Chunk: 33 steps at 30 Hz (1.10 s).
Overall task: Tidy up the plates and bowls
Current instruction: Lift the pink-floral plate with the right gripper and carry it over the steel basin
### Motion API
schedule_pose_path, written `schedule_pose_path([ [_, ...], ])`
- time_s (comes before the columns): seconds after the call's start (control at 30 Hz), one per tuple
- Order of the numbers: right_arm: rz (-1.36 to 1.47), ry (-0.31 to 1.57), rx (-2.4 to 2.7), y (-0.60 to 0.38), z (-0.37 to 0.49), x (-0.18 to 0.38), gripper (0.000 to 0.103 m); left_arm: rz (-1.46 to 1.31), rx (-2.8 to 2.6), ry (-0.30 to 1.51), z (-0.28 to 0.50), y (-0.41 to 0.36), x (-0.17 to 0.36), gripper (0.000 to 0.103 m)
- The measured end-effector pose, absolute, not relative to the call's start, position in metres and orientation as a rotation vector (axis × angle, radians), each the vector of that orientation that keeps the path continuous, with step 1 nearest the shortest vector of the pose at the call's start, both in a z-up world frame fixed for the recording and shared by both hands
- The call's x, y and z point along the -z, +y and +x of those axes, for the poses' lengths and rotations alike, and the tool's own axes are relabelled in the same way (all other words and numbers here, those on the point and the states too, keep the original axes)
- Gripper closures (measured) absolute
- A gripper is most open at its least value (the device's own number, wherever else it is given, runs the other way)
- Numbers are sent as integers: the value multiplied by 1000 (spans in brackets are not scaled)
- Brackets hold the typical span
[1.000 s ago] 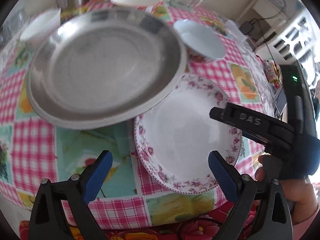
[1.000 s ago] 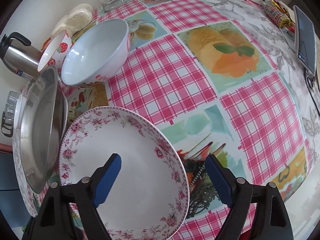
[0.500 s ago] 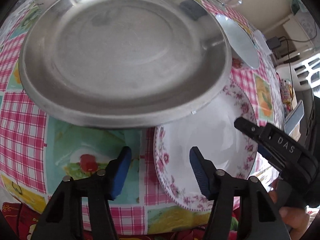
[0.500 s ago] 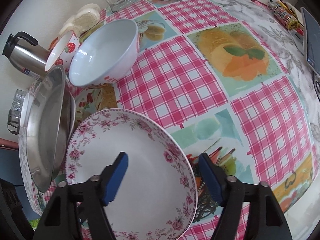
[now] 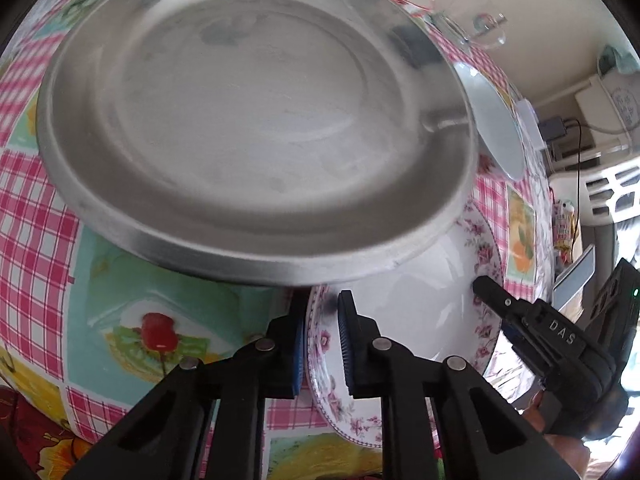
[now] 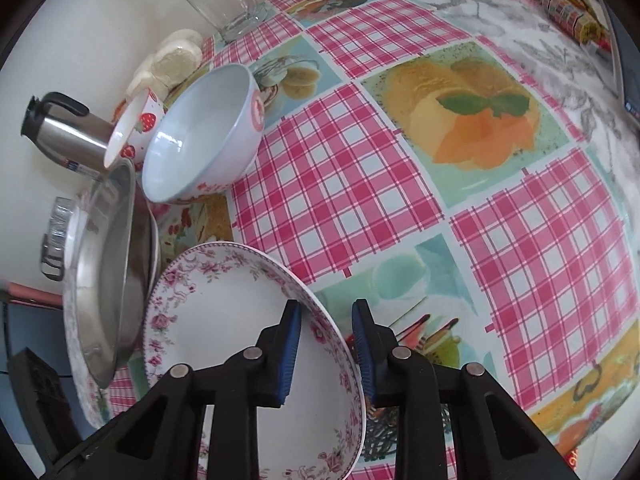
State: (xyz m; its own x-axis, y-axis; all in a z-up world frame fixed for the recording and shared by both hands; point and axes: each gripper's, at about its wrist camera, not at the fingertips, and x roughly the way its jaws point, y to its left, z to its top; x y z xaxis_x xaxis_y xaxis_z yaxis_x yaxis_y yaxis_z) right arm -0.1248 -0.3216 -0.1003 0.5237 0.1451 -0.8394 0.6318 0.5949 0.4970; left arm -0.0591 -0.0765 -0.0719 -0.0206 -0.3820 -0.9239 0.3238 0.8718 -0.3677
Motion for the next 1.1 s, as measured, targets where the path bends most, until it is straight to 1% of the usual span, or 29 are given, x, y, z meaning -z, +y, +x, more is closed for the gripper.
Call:
schedule_pose_path([
  [0.33,910,990,376,-350,-162,104,76,36,652,1475,-74,-103,71,87],
  [0.73,937,968,411,-372,-200,101,76,38,705,1483,-82,-118,71,87],
  [0.97,965,936,422,-380,-210,99,80,79,755,1404,-86,-126,55,87],
  [1.1,980,908,420,-384,-218,95,81,93,784,1372,-89,-134,48,87],
])
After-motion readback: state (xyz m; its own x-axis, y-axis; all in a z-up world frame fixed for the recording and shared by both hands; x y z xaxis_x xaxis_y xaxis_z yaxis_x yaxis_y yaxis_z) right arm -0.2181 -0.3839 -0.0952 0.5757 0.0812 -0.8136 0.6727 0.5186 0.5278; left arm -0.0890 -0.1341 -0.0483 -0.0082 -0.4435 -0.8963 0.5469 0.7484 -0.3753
